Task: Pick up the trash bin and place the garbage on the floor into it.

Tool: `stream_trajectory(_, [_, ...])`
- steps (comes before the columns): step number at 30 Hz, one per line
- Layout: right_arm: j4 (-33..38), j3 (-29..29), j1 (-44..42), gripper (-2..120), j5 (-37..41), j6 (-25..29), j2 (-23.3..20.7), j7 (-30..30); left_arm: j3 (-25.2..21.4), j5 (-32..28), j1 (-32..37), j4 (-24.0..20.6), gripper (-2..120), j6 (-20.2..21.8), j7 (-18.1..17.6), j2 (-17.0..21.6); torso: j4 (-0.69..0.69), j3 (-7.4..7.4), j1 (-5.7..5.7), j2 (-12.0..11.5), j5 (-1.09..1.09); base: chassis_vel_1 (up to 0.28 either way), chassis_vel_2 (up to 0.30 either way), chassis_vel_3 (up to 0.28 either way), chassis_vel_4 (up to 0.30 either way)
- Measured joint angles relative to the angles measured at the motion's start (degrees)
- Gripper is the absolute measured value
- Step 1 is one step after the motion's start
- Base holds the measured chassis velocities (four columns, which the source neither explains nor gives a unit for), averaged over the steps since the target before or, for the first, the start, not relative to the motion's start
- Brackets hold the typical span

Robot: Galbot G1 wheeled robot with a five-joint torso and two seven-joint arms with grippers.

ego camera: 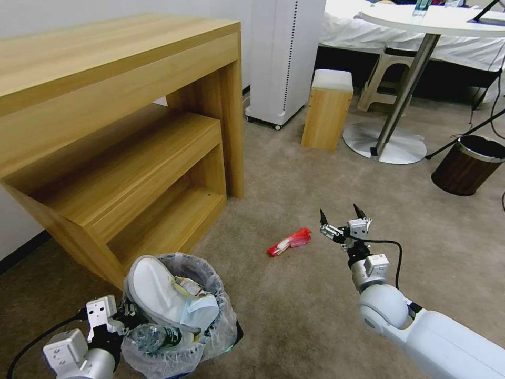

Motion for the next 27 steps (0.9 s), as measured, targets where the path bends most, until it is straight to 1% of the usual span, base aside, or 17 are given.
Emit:
stream_trajectory(5, [-0.8,0.2,-0.1,100,-1.4,1.5,0.5,-1.6,0.2,0.4,0.0,0.1,0,-0.4,0.0,-0.3,-0.01,0.00,0.00,0.0,-0.01,-0.074,-0.065,-0.058,-0.065])
stream_trajectory(11, [-1.1,0.1,-0.1,100,-1.6,2.8,0.8,-1.9,0.2,0.5,0.1,0.1,0,-0.6,0.1,-0.4,-0.03,0.00,0.00,0.0,0.00,-0.073,-0.056,-0.062,-0.071])
stream_trajectory(13, [-1.2,0.1,0.0,100,-1.6,3.1,0.9,-2.0,0.2,0.5,0.1,0.0,0,-0.6,0.1,-0.4,-0.03,0.00,0.00,0.0,0.01,0.000,0.000,0.000,0.000])
stream_trajectory(16, [-0.7,0.3,-0.2,100,-0.8,3.1,0.6,-2.2,0.2,0.5,0.2,-0.1,0,-0.5,0.0,-0.6,0.01,0.00,0.00,0.0,0.00,0.000,0.000,0.000,0.000])
stream_trajectory(27, [-1.2,0.4,-1.1,100,-1.1,4.3,0.5,-3.2,0.2,0.9,0.6,-0.2,0,-0.5,0.0,-1.0,-0.01,0.00,0.00,0.0,0.01,-0.005,0.003,0.004,-0.003])
